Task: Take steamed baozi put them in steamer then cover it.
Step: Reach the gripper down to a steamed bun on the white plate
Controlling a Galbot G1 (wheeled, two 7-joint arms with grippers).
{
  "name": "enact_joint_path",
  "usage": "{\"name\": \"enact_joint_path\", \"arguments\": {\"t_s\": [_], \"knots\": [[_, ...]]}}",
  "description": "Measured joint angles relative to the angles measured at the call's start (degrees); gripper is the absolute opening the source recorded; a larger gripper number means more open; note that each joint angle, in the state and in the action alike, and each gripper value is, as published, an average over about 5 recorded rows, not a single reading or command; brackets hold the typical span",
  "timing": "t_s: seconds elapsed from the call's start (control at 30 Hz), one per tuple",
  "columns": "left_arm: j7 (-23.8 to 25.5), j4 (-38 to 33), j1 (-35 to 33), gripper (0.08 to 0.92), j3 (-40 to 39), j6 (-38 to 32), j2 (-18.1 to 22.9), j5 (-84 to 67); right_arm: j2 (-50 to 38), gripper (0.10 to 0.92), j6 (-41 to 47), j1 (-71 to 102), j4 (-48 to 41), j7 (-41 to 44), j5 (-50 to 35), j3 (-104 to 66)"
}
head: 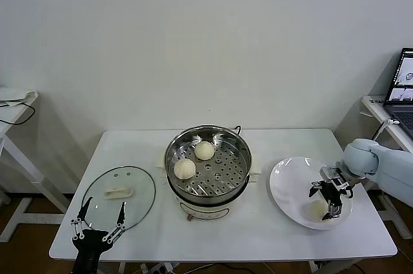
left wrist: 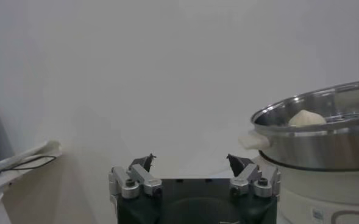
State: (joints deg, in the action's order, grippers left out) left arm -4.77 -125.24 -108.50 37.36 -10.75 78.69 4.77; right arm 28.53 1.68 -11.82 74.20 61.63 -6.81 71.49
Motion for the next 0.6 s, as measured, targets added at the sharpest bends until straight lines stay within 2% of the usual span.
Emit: {"name": "enact_joint_path", "arguments": {"t_s": [0.23, 0.6], "knots": [[0.0, 0.3, 0.2, 0.823, -0.2, 0.0, 0.0, 0.0, 0.1, 0.803, 0.4, 0.8, -0.4, -0.3, 0.5, -0.6], [-0.1, 0.3, 0.3, 0.823, 0.0, 0.0, 0.1, 0.0, 0.6, 0.651, 1.3, 1.2, -0.5, -1.1, 0.6, -0.9]]}}
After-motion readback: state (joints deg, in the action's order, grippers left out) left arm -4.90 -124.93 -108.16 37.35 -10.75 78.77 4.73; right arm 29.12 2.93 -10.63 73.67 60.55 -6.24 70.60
